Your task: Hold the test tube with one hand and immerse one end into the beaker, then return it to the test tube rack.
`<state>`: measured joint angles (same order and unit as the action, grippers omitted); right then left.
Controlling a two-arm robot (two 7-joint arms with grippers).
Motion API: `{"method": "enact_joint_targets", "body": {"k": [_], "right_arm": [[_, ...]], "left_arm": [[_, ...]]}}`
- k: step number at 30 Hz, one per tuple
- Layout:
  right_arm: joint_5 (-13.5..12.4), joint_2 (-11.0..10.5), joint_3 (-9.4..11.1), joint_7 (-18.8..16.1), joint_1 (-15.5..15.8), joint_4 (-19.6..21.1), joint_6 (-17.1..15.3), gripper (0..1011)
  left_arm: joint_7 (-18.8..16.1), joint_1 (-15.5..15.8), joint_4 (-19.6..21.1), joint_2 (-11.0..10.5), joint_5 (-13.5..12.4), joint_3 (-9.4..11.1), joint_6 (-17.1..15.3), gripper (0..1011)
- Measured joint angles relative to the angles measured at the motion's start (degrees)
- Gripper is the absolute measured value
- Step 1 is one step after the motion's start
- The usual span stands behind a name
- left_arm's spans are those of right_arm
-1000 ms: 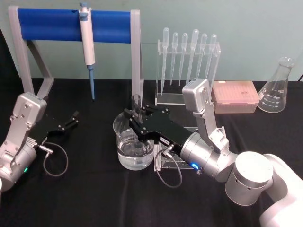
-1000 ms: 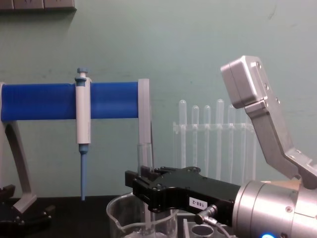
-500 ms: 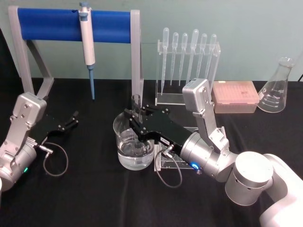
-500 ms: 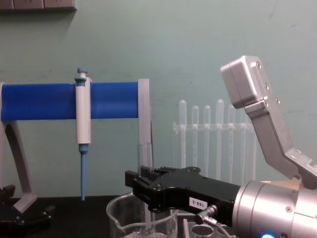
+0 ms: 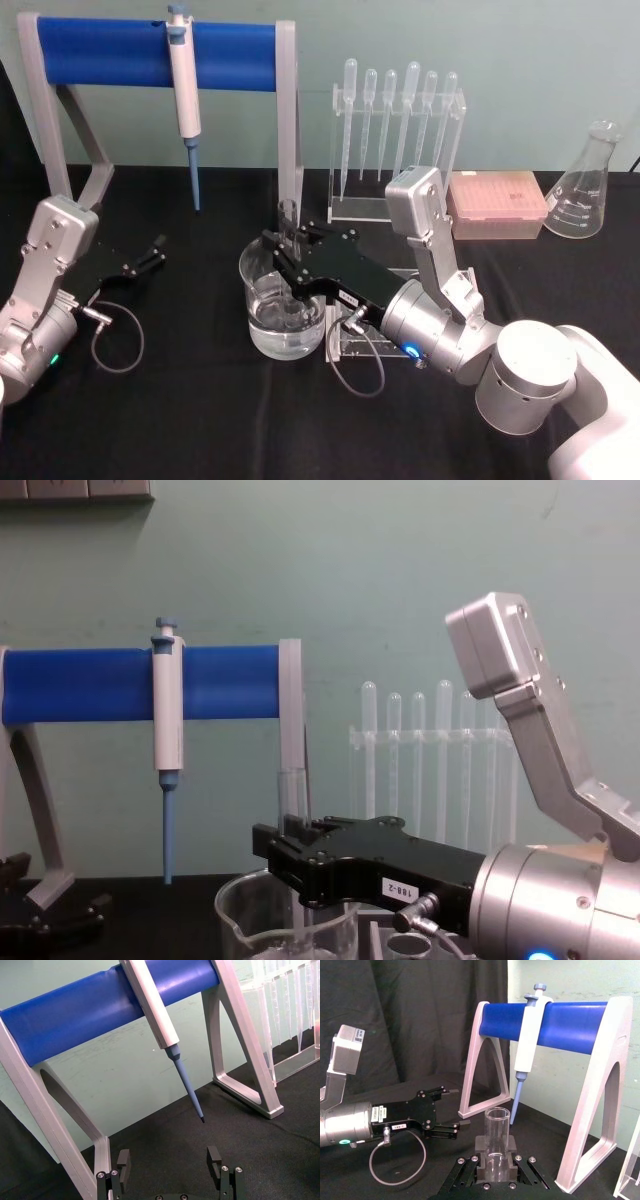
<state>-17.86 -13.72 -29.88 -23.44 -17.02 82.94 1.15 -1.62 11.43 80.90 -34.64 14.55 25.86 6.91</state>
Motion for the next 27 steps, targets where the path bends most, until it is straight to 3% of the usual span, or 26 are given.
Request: {"method": "enact_joint_targets", "body": {"k": [27], "right_arm": [[0.00, 0.00, 0.00, 0.00, 0.00, 0.00, 0.00, 225]], "left_arm": [[0.00, 0.00, 0.00, 0.00, 0.00, 0.00, 0.00, 1000]]}}
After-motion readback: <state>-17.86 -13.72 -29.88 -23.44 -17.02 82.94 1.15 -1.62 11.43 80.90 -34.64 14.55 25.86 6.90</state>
